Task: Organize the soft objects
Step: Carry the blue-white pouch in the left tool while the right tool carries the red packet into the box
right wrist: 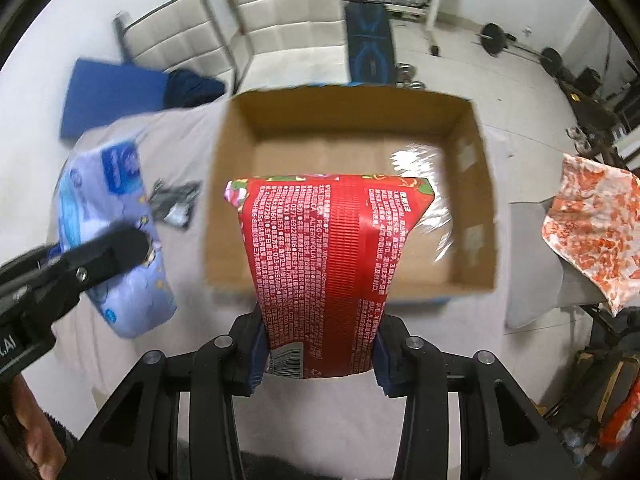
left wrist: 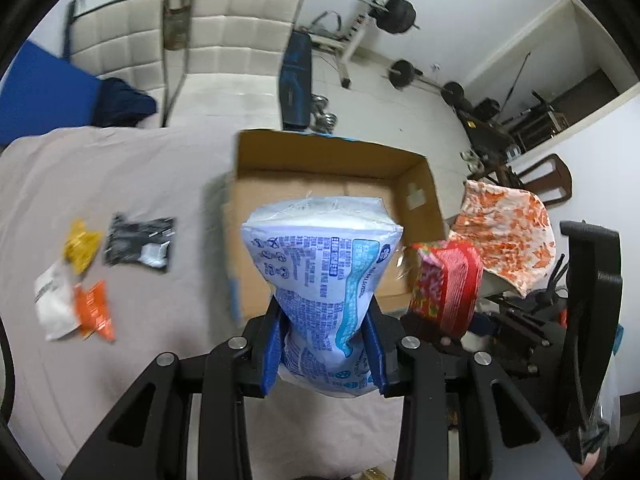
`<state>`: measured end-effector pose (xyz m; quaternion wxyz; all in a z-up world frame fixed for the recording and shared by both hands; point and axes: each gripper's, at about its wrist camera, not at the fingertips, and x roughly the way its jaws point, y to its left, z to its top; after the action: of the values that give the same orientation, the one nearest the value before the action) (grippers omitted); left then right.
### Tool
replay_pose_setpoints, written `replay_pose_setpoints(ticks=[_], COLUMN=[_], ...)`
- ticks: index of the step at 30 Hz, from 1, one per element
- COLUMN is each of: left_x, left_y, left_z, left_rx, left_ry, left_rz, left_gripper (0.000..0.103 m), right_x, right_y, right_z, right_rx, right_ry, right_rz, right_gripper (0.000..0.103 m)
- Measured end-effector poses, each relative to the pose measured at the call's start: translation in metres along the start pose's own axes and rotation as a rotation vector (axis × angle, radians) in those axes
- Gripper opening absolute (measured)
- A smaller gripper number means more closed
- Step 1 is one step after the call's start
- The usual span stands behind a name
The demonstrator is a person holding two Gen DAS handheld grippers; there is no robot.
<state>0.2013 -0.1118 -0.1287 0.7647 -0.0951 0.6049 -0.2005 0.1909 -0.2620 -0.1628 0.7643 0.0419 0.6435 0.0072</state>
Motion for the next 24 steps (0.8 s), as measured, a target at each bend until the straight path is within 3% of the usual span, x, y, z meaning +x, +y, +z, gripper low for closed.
replay_pose_setpoints(ticks=[6, 15, 24], left_x=[0.089, 0.207, 0.246], left_y=[-0.031, -0.041, -0.039], left_z=[0.062, 0.111, 0.128], left_rx=[-0.020, -0.086, -0.085], left_ry=[0.122, 0.254, 0.286], left_rz=[-0.022, -0.037, 0.031], left_gripper=[0.033, 0.034, 0.040], right_x=[0.043, 0.158, 0.217], right_y=[-0.078, -0.131, -0.138], right_z=[0.061, 0.124, 0.158], right_rx=[0.056, 0.035, 0.005], right_ry=[0.039, 0.145, 0.206], right_rz=[0.006, -0.007, -0.041], right_gripper=[0.045, 0.045, 0.046])
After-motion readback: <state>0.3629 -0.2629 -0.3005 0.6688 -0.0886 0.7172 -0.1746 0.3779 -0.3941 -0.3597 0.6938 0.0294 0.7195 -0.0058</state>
